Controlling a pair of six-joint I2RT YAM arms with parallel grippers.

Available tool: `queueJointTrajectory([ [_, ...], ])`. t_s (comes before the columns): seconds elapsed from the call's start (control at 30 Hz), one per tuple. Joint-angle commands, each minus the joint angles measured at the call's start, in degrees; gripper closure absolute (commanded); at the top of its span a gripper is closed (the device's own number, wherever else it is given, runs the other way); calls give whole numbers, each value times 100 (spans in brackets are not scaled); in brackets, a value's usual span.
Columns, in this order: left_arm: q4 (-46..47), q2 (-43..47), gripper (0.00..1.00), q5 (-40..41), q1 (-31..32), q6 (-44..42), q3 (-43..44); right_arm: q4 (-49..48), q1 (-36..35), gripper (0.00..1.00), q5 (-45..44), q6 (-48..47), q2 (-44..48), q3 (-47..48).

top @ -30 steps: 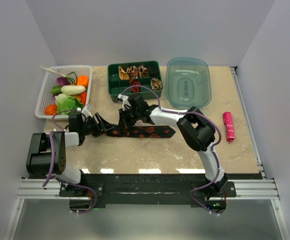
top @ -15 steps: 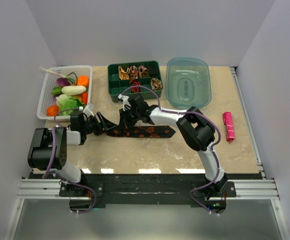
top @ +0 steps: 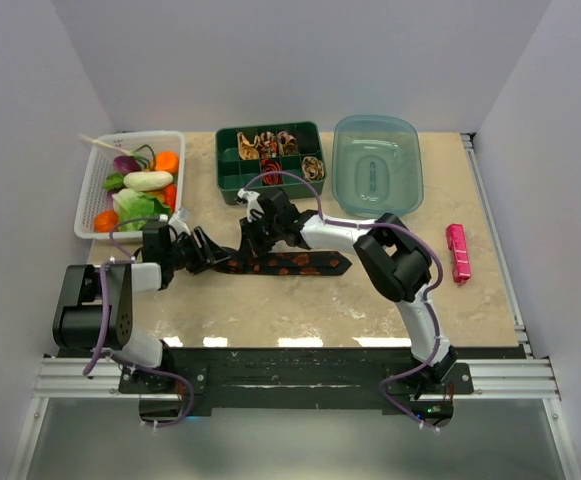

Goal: Roll the ties
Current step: Roll the tie at the center of the board.

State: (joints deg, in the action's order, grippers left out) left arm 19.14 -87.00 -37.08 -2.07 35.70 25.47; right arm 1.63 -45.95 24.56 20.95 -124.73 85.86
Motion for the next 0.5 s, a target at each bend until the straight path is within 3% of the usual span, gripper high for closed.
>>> queueJointTrajectory([
  [0.0,-288,-203,52,105,154,-64,-166,66,16,100,-57,-153,221,-149],
  [0.13,-15,-151,66,26,163,103,-113,39,16,100,-30,-135,308,-175],
  [0.47,-1060,297,71,719,487,-213,388,-57,69,100,58,-56,739,-333],
])
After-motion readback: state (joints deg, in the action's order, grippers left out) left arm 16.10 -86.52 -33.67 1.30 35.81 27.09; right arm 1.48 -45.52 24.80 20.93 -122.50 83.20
